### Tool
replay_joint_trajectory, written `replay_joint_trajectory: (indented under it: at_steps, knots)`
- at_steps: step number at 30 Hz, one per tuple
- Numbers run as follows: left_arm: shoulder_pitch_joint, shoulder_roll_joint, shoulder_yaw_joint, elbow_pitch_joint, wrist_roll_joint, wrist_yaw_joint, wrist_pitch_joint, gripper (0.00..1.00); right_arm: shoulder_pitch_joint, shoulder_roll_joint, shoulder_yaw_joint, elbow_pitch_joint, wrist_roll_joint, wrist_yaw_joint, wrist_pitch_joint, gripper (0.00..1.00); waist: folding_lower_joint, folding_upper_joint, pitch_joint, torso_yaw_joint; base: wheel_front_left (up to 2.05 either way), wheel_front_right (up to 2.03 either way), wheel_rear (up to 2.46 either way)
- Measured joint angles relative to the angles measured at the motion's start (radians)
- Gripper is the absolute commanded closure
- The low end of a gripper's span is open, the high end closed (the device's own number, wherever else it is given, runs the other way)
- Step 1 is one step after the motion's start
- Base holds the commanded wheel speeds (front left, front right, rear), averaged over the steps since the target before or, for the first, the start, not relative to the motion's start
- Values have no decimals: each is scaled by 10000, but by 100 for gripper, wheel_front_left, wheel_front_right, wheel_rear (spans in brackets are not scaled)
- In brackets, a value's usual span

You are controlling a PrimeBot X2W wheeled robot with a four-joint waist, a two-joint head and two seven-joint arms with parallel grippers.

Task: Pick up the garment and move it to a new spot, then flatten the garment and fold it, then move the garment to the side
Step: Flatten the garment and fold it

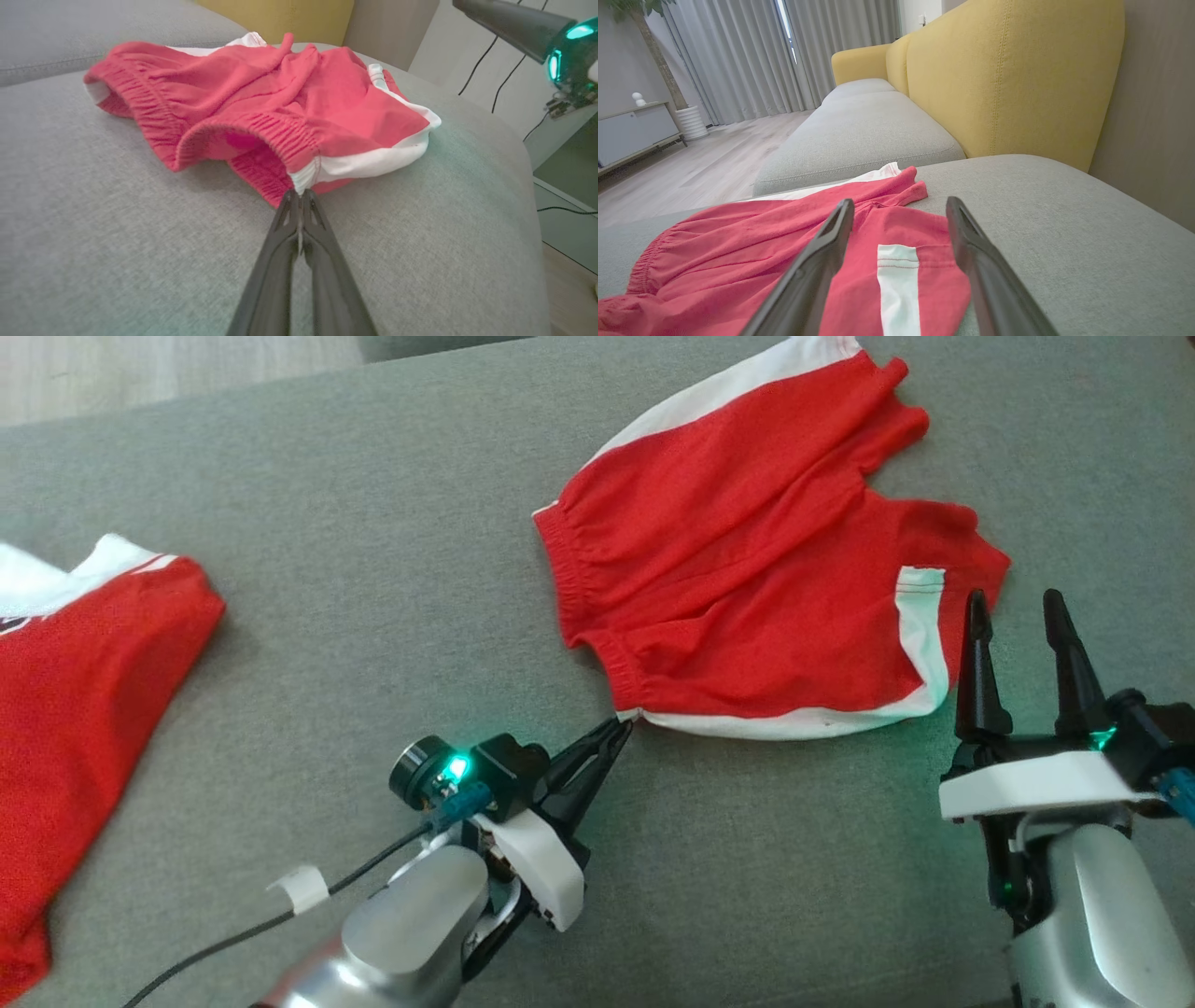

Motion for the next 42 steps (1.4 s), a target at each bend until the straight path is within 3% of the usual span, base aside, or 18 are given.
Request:
replay_joint_trajectory:
  at_steps: [7, 21, 28, 42]
  knots:
    - [29, 105, 192, -92, 46, 10, -125, 100, 0, 2, -29, 203, -115, 0, 0, 0, 0, 0, -243, 393, 0, 0, 0]
    - [1401, 792, 2173, -1714, 713, 541, -127, 100, 29, 0, 339, 1712, -445, 0, 142, 0, -1, 0, -913, 1314, 0, 0, 0]
    - [1991, 792, 2941, -2038, 848, 633, -127, 100, -2, 0, 872, 2173, -930, 0, 579, 0, -1, 0, -1098, 1745, 0, 0, 0]
    - [2203, 516, 3296, -1931, 1220, 437, -127, 100, -64, -4, 1858, 2351, -2134, 0, 1565, 0, -1, 0, -1347, 1966, 0, 0, 0]
